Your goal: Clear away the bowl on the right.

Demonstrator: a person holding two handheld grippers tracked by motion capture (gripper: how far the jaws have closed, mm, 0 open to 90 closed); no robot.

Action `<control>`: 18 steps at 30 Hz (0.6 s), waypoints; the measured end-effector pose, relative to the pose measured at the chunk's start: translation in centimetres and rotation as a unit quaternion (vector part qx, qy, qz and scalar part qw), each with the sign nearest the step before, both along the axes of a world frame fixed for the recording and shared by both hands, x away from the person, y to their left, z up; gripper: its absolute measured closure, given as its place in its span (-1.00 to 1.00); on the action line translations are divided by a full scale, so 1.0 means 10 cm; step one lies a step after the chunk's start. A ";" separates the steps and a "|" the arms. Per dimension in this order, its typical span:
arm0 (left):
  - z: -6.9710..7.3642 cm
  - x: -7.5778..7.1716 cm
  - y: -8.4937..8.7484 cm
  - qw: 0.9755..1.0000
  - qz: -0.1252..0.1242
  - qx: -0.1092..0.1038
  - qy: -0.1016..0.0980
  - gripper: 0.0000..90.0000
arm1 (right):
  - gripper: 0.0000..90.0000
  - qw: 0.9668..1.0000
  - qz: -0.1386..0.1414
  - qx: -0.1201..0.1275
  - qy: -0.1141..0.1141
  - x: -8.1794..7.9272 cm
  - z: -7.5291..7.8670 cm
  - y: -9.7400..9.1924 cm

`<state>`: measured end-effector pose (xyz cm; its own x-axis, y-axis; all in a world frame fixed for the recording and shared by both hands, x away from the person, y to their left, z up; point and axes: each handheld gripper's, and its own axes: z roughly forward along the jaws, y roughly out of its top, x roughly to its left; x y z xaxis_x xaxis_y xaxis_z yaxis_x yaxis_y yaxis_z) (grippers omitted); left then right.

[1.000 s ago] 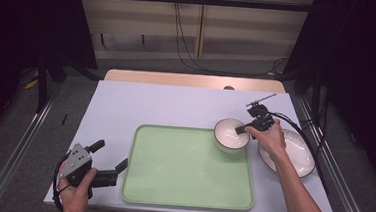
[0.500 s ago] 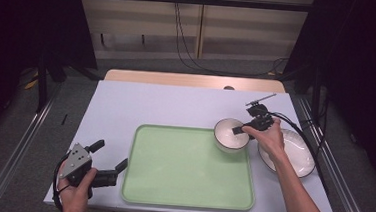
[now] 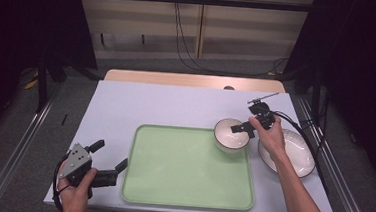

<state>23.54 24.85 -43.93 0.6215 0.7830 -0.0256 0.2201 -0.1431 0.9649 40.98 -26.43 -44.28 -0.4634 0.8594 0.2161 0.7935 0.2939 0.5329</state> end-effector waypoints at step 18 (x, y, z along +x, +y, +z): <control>-0.01 0.01 -0.01 1.000 0.001 -0.001 0.005 -0.97 | -0.94 0.995 -0.001 -0.004 -0.096 -0.20 0.17 -0.09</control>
<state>23.64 24.75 -44.02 0.6192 0.7845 -0.0331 0.2294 -0.1404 0.9631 39.03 -27.31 -42.59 -0.4934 0.8620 0.1166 0.6777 0.2969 0.6727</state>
